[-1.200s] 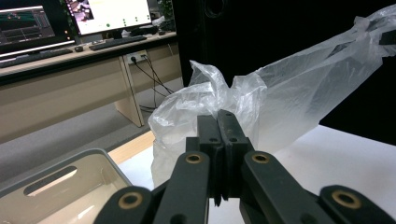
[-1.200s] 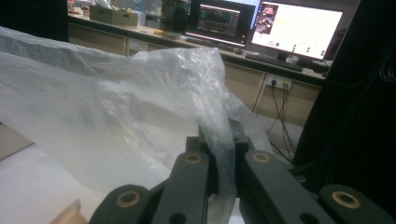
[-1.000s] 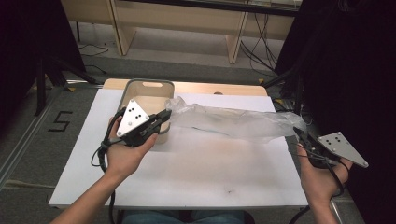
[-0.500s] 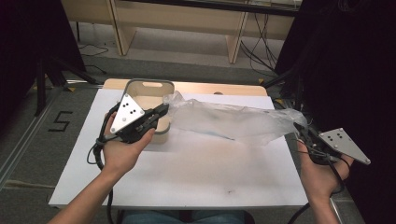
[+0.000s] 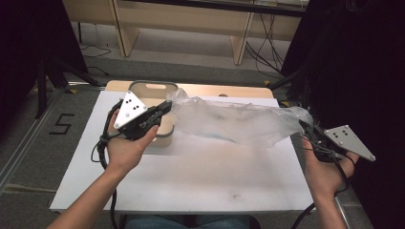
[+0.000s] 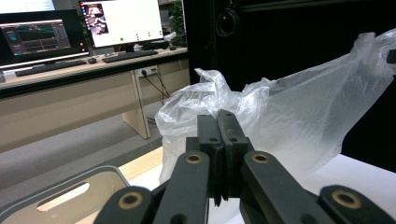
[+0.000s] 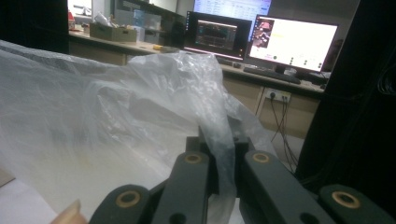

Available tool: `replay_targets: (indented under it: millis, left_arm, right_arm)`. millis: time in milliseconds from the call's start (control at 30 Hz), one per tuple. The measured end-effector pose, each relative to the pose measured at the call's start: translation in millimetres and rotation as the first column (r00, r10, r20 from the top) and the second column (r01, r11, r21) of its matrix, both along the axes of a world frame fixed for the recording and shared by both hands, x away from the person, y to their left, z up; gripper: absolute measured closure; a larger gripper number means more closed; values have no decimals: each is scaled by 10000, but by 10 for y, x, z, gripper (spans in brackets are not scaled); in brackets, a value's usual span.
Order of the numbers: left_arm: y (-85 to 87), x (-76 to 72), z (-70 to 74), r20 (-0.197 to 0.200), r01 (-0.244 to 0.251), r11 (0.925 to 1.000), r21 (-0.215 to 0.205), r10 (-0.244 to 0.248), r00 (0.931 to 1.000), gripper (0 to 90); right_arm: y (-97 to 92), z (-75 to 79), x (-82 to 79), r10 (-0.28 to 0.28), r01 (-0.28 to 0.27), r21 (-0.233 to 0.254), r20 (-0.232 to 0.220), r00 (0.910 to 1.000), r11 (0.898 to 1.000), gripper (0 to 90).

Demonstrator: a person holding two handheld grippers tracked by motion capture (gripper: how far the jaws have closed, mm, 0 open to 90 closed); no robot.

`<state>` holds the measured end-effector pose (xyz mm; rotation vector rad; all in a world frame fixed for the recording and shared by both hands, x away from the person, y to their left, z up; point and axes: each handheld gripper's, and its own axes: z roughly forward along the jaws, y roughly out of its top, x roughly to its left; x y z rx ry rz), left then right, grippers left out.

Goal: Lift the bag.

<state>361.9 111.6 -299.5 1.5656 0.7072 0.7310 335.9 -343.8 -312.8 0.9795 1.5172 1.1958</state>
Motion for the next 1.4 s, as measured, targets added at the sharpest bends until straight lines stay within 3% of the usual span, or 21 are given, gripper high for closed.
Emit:
replay_targets:
  millis: [867,1400]
  left_arm:
    - [-14,184,228,300,-274,9994,-220,280,9992,893]
    - [-78,456,171,-76,-667,9977,-156,666,9978,893]
  right_arm:
    - [45,275,179,-45,37,161,518,9986,9999,900]
    - [72,203,418,-232,225,231,278,9993,9995,900]
